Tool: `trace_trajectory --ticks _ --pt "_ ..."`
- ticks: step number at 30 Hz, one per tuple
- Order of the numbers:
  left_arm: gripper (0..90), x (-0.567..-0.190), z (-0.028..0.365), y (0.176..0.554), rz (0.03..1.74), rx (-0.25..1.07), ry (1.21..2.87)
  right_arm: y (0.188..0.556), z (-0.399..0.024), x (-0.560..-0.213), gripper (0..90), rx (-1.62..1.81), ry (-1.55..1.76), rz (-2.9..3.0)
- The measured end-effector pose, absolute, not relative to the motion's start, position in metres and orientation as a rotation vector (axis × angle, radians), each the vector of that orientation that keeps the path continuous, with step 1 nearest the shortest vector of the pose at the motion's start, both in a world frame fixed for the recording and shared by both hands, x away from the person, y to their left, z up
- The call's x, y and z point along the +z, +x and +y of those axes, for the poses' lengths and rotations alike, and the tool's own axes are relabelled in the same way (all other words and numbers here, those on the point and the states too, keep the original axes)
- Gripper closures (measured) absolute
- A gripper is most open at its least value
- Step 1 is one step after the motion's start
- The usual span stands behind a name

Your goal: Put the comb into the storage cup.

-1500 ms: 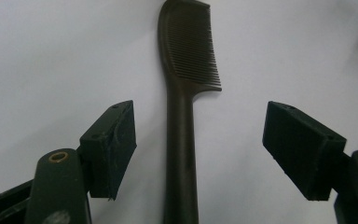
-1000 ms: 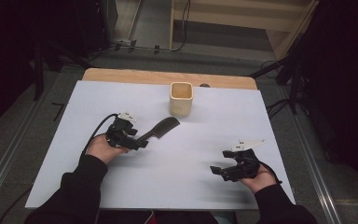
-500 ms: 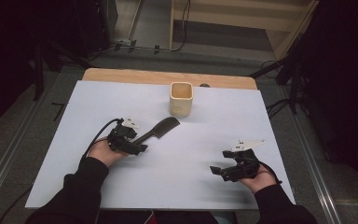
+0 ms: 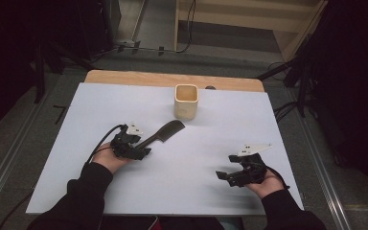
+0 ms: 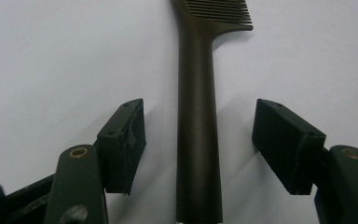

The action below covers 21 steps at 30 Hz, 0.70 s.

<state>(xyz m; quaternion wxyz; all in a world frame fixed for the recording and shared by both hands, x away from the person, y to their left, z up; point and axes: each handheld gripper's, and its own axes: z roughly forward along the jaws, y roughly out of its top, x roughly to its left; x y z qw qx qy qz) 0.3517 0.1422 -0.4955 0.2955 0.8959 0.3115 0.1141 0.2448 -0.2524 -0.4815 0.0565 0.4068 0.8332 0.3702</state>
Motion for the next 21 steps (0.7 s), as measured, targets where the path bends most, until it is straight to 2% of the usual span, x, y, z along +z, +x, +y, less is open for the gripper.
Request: trace_trajectory --ticks 16,21 --pt "70.0 -0.4913 0.1462 0.3545 0.845 0.271 2.386 0.2449 -0.2518 -0.4809 14.0 1.121 1.222 2.518" --pt "72.1 -0.4912 0.1501 0.3585 0.841 0.229 2.382 0.2449 -0.2516 -0.4811 14.0 1.125 1.222 2.520"
